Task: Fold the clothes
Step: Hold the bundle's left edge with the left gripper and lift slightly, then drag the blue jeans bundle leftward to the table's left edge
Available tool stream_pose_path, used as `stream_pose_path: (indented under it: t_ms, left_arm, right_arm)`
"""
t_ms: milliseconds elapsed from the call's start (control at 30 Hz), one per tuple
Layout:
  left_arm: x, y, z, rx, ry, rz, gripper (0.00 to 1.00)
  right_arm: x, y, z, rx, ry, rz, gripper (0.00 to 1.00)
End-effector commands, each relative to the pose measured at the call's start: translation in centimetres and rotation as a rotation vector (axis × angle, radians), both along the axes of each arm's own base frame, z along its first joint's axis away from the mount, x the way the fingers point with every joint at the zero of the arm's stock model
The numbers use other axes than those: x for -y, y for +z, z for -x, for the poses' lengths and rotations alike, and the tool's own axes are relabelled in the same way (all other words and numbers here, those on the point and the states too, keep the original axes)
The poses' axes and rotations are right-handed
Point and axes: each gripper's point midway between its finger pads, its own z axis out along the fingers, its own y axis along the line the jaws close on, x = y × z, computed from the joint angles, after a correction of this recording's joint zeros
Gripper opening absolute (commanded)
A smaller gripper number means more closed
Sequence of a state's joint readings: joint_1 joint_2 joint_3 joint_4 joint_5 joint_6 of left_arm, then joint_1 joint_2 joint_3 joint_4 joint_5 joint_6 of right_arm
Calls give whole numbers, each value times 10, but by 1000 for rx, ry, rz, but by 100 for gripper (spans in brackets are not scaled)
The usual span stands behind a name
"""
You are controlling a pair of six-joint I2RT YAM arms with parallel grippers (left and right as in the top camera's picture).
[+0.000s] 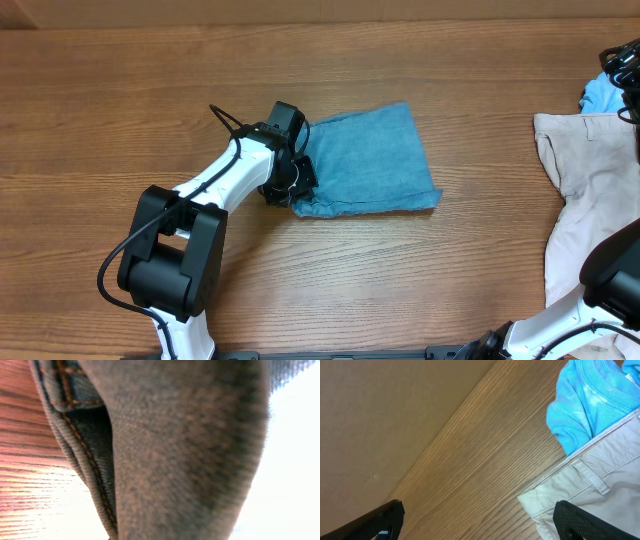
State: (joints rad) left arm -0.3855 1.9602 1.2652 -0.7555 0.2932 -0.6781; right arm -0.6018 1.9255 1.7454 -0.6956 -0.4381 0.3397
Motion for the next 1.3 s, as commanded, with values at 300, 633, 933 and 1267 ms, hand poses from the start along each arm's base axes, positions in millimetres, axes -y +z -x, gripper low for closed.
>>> stream_pose_path:
  t_ms: [300,633,933,1267]
  left_arm:
    - [17,31,-40,148,-303,2,4]
    - [-80,86,-103,234,-76,-236,4]
    - [-257,90,-118,189,477,-166,4]
    - [-455,121,-64,339,884,-114,4]
  right_arm:
    - [1,1,-1,6,0,6,100]
    - [1,1,-1,6,0,6,100]
    - [1,1,-1,6,0,6,100]
    - [1,1,-1,6,0,6,100]
